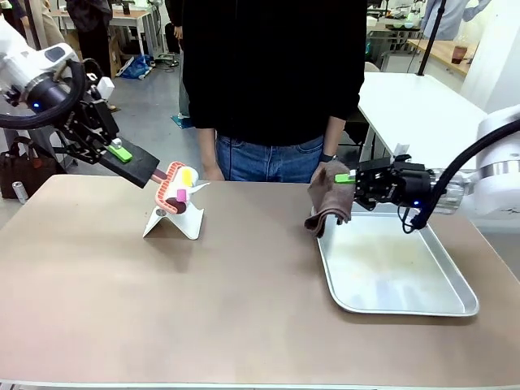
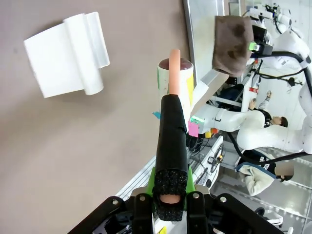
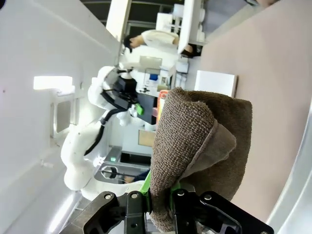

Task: Clean the surface of the table.
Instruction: Return the Lint Roller and towel to their original positions.

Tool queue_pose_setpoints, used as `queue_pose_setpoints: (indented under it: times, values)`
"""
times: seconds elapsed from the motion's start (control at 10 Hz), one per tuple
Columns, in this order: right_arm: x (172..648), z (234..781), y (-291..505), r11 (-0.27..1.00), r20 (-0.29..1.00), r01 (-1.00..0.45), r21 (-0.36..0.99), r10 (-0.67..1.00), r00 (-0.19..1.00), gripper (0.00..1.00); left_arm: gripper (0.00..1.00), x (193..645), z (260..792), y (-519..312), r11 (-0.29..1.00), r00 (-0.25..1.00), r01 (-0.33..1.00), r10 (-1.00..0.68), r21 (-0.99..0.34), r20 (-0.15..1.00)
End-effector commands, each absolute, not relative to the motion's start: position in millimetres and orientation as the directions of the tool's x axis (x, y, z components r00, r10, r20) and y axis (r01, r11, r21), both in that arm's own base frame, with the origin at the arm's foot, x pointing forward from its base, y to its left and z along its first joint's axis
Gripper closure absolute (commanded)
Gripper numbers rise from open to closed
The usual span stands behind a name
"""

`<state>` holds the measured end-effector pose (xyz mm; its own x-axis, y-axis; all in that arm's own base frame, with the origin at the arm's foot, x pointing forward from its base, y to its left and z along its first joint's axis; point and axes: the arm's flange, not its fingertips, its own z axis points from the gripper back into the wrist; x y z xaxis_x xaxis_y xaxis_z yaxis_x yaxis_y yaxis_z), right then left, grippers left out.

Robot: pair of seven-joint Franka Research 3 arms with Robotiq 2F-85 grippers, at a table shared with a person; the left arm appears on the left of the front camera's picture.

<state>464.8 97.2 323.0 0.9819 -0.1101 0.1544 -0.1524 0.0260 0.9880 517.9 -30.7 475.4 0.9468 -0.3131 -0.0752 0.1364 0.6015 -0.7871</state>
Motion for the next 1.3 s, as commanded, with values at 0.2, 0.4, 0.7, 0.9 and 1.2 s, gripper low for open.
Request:
queue_pose_setpoints:
  times: [0.2,0.4,0.7,0.9,1.2]
  values:
    - [494,304,171,0.154,0.184,-0.184,0.971,0.013,0.983,0.88,0.78,523,468,-56,0.642,0.944,0.165,-0.324,-0.749,-0.069]
    - [494,286,207,0.237,0.19,-0.205,0.95,0.086,0.978,0.88,0.78,528,460,-66,0.681,0.95,0.162,-0.304,-0.714,-0.074]
    - [488,270,232,0.359,0.185,-0.236,0.903,0.171,0.968,0.88,0.78,535,445,-79,0.71,0.95,0.167,-0.302,-0.685,-0.082]
    - [487,268,232,0.401,0.194,-0.251,0.881,0.178,0.965,0.88,0.78,542,436,-83,0.728,0.953,0.154,-0.288,-0.668,-0.094]
    - [488,267,229,0.42,0.211,-0.262,0.869,0.165,0.963,0.88,0.78,550,432,-80,0.758,0.966,0.123,-0.239,-0.64,-0.098]
